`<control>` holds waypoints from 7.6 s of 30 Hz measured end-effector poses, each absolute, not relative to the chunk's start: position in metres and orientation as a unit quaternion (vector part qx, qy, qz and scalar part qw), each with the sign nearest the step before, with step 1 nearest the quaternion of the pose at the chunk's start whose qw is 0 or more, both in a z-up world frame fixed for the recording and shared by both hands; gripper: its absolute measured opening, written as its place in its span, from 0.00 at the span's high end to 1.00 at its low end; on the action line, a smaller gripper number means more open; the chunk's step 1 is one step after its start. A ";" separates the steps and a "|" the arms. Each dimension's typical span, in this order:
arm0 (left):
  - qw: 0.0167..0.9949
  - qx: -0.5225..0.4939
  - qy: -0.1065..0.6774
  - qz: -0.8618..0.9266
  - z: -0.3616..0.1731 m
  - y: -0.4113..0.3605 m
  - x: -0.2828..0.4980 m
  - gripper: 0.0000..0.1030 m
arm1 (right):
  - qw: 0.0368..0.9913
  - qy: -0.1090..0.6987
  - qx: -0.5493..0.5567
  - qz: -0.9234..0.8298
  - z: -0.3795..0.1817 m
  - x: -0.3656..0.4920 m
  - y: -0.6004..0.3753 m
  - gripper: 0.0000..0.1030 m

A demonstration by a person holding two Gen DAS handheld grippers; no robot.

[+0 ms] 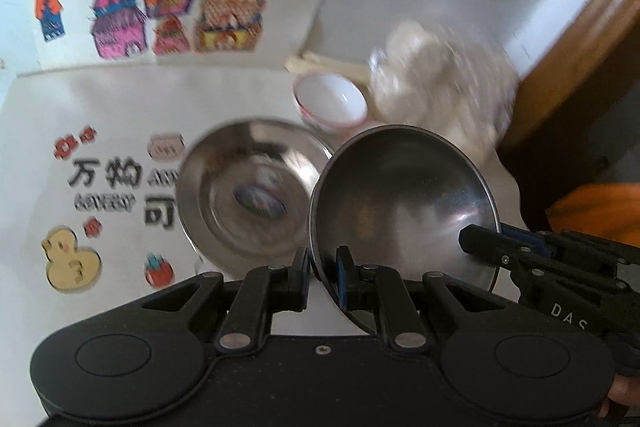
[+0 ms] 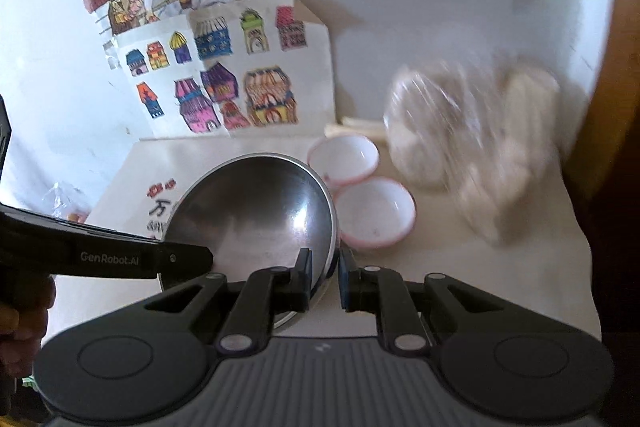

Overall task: Organize plates and bowls
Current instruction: 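Lift the steel bowl with both grippers and carry it beside the plate stack, then lower the steel bowl onto the table and open both grippers, then move both grippers to the rim of a white red-rimmed bowl, then close the left gripper on the white bowl rim while the right gripper closes too, then lift the white bowl with both grippers and carry it over the steel bowl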

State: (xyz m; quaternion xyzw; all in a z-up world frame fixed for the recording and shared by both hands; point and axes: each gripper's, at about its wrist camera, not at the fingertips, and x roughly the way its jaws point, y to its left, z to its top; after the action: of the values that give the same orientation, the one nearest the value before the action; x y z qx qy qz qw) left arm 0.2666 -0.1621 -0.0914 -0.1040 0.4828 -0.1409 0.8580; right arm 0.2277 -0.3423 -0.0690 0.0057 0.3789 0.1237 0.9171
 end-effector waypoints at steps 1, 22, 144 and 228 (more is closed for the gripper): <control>0.855 -0.100 0.487 -0.146 -0.094 -0.165 0.262 0.86 | 0.917 0.382 0.008 0.118 -0.071 0.221 -0.344 0.85; 0.807 -0.082 0.571 -0.124 -0.153 -0.160 0.236 0.85 | 0.869 0.471 0.012 0.150 -0.128 0.197 -0.343 0.84; 0.822 0.077 0.543 -0.150 -0.149 -0.265 0.437 0.42 | 0.886 0.417 0.176 0.102 -0.158 0.342 -0.428 0.34; 0.821 -0.103 0.542 -0.148 -0.103 -0.189 0.250 0.90 | 0.875 0.446 0.110 0.151 -0.101 0.197 -0.362 0.87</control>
State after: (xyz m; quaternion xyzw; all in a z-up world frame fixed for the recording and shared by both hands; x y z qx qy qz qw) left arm 0.2499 -0.1889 -0.1027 -0.1032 0.5420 -0.1482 0.8207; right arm 0.1975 -0.3617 -0.1010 0.1102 0.4465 0.1511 0.8750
